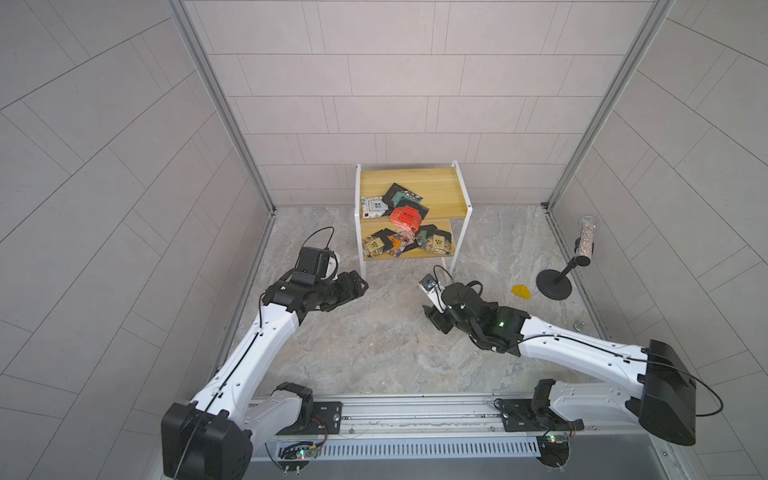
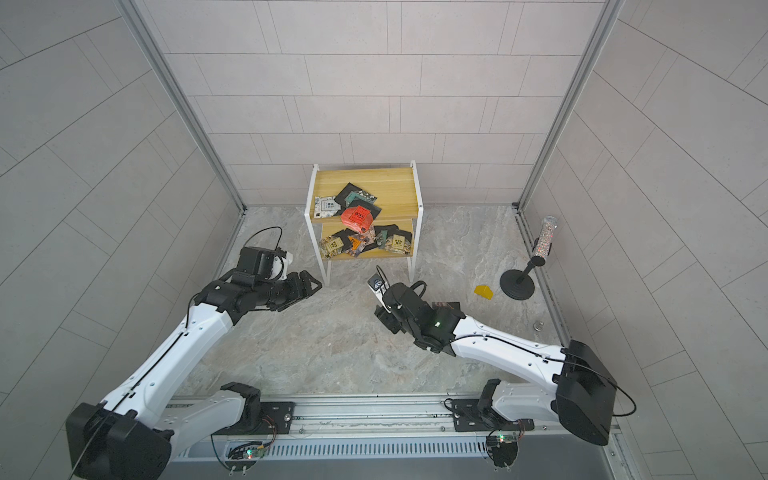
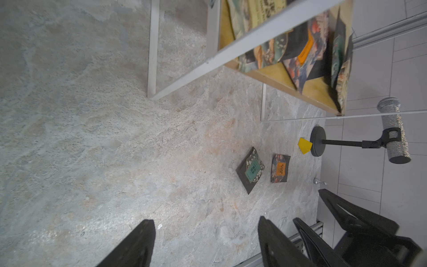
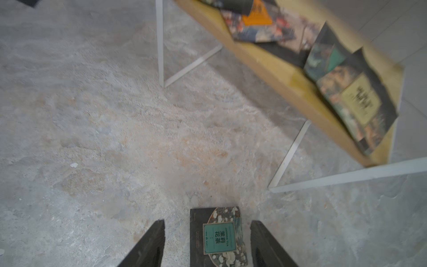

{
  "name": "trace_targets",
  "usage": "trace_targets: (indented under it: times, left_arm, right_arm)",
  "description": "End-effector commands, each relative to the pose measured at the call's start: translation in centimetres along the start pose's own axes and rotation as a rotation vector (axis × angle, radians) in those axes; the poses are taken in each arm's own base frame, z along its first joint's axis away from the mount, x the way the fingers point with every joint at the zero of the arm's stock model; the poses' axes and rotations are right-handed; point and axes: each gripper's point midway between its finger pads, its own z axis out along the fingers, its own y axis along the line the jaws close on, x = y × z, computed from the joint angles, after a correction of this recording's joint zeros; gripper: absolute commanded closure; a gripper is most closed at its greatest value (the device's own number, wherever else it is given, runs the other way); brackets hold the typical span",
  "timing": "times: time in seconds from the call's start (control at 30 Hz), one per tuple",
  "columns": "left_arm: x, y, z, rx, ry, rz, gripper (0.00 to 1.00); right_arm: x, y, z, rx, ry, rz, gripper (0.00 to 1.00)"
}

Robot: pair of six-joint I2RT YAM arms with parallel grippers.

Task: Remove the tea bags from the shelf
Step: Place the tea bag at the center of the board.

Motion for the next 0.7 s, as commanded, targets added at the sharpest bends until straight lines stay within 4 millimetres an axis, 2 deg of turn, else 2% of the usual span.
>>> trace_targets:
  times: [0.0, 0.2, 0.33, 0.47, 0.67]
  left_arm:
    - [-1.0, -2.0, -1.7, 0.052, -0.037, 0.017, 0.22]
    - [-1.8, -3.7, -2.8, 0.095, -0.051, 0.021, 0.22]
    - [-2.0, -4.3, -3.3, 0.115, -0.055, 0.024, 0.22]
    - [-2.0, -4.5, -3.3, 0.121, -0.051, 0.024, 0.21]
    - [-1.8, -4.4, -3.3, 0.123, -0.049, 0.023, 0.22]
  right_arm:
    - [-3.0, -0.4, -2.4, -0.028, -0.061, -0.038, 0.34]
    - [-7.9, -0.8, -5.7, -0.051, -0.2, -0.127, 0.27]
    - [-10.2, -1.1, -6.9, -0.04, -0.291, -0.239, 0.24]
    - [-12.0, -1.2, -7.2, -0.046, -0.371, -0.341, 0.21]
    - [-14.3, -2.0, -6.3, -0.008, -0.415, -0.462, 0.19]
